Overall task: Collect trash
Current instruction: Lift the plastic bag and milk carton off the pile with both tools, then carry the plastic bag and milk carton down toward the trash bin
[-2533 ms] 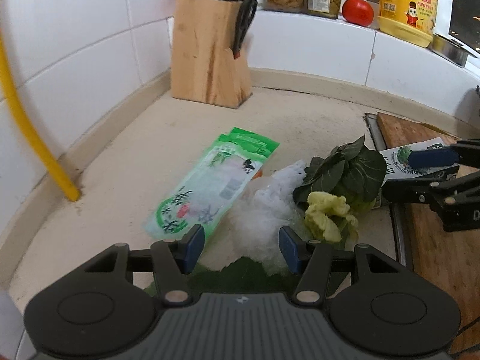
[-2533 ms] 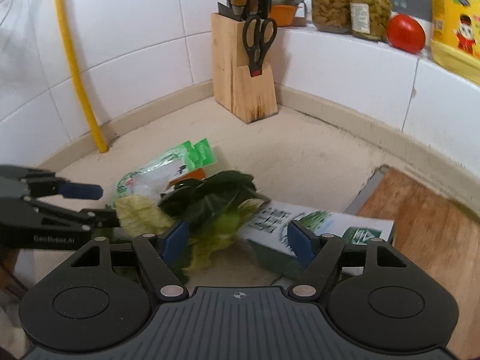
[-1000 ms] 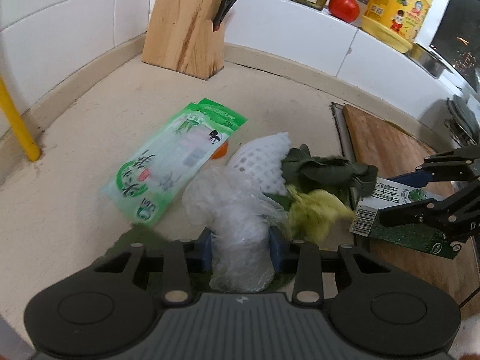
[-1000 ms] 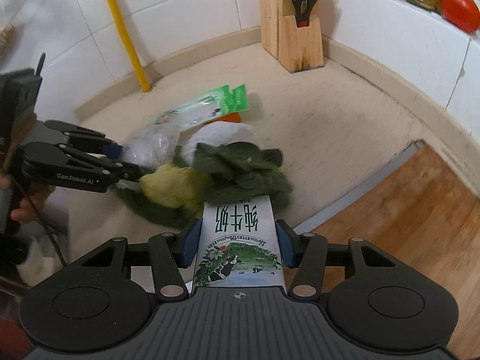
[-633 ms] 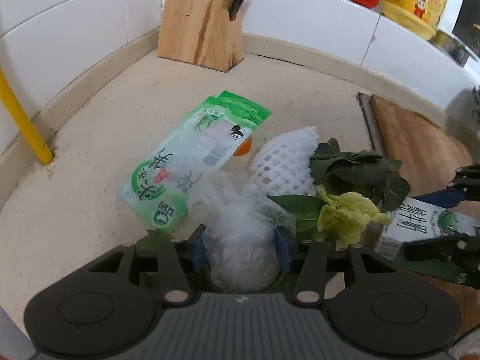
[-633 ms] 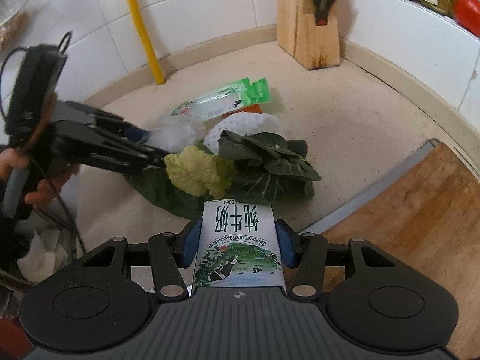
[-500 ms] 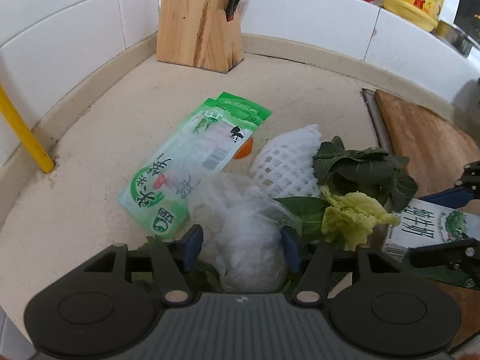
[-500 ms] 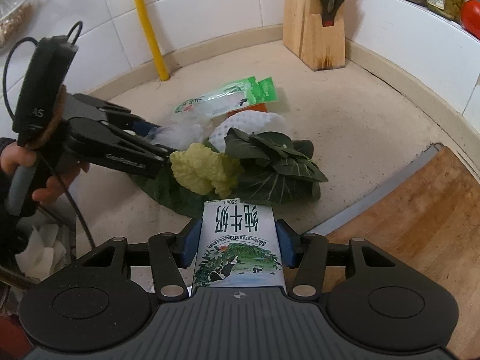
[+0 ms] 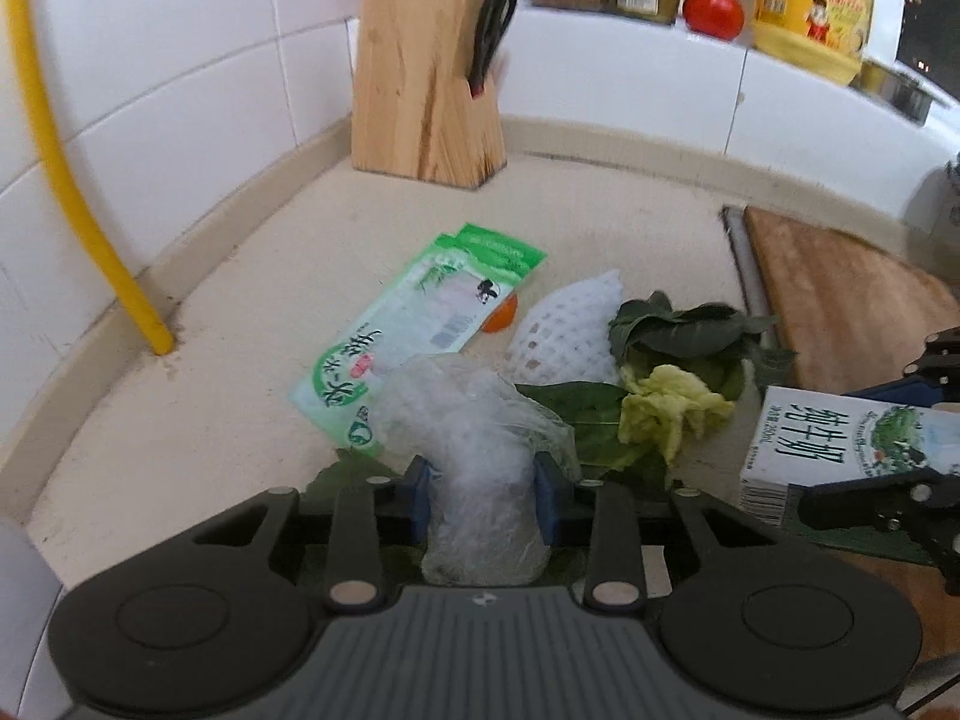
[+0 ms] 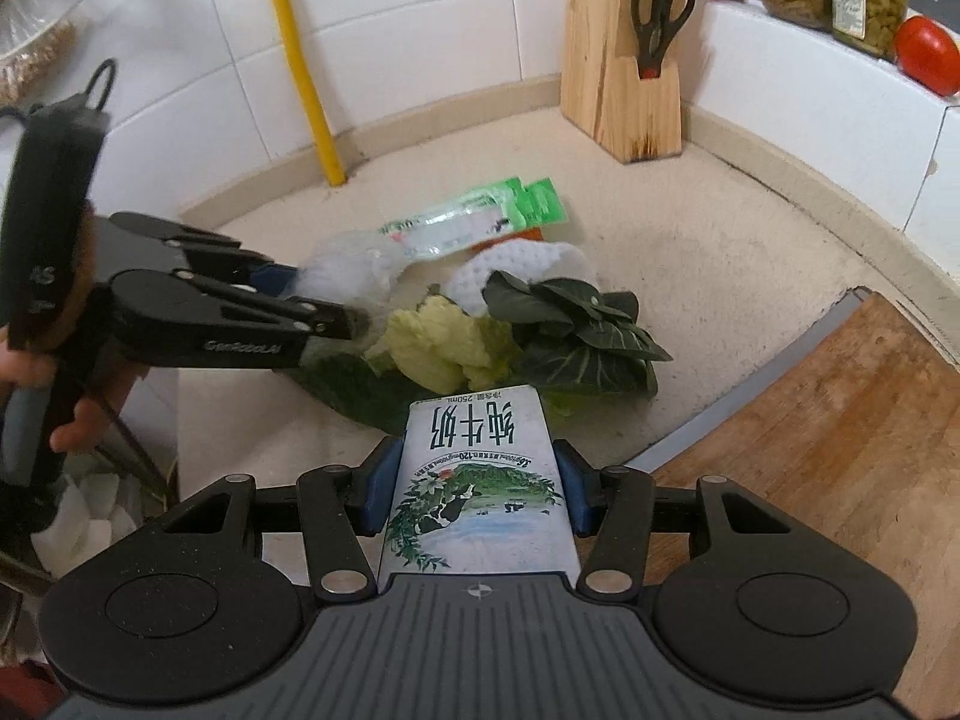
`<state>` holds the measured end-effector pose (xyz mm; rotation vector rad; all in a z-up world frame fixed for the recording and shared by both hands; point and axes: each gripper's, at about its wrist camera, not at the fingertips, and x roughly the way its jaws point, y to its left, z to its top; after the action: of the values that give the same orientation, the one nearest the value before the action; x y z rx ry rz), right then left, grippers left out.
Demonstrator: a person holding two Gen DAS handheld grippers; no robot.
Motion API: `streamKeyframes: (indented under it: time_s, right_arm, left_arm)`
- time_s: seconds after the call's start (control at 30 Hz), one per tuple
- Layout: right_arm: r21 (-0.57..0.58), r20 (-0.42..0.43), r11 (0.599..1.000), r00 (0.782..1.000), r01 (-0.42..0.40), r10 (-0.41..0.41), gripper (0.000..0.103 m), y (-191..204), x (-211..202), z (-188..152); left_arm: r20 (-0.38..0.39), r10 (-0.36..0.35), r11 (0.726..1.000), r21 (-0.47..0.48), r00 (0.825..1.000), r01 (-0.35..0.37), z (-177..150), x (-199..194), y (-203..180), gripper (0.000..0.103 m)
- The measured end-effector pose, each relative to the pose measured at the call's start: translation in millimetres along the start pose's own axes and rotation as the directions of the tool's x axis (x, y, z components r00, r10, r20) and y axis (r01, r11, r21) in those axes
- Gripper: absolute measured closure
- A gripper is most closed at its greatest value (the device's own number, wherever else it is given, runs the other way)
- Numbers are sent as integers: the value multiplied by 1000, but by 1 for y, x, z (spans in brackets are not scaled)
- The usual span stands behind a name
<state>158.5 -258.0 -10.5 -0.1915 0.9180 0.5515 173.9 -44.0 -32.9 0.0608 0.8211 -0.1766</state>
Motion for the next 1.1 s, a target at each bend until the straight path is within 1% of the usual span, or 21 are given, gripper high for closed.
streamKeyframes:
  time_s: [0.23,0.47,0.77,1.1]
  right_arm:
    - [8,49,1000,999,-4,3,43,25,-14,-2]
    - [-24,76,999,997,-26,28,43,63,-15,0]
    - [-92,82,992,992,-90,98,43,114,-2,10]
    - [-182,68,967,978,-181,196,43,168,21,28]
  left_arm:
    - [35,12,1000,-15,999,-11,-16,-32,10,74]
    - [47,41,998,-43,998,-38,-39,-57,29,74]
    - [54,108,987,-125,993,-101,-72,-91,65,74]
    - [45,188,959,-222,981,-174,-108,-120,106,74]
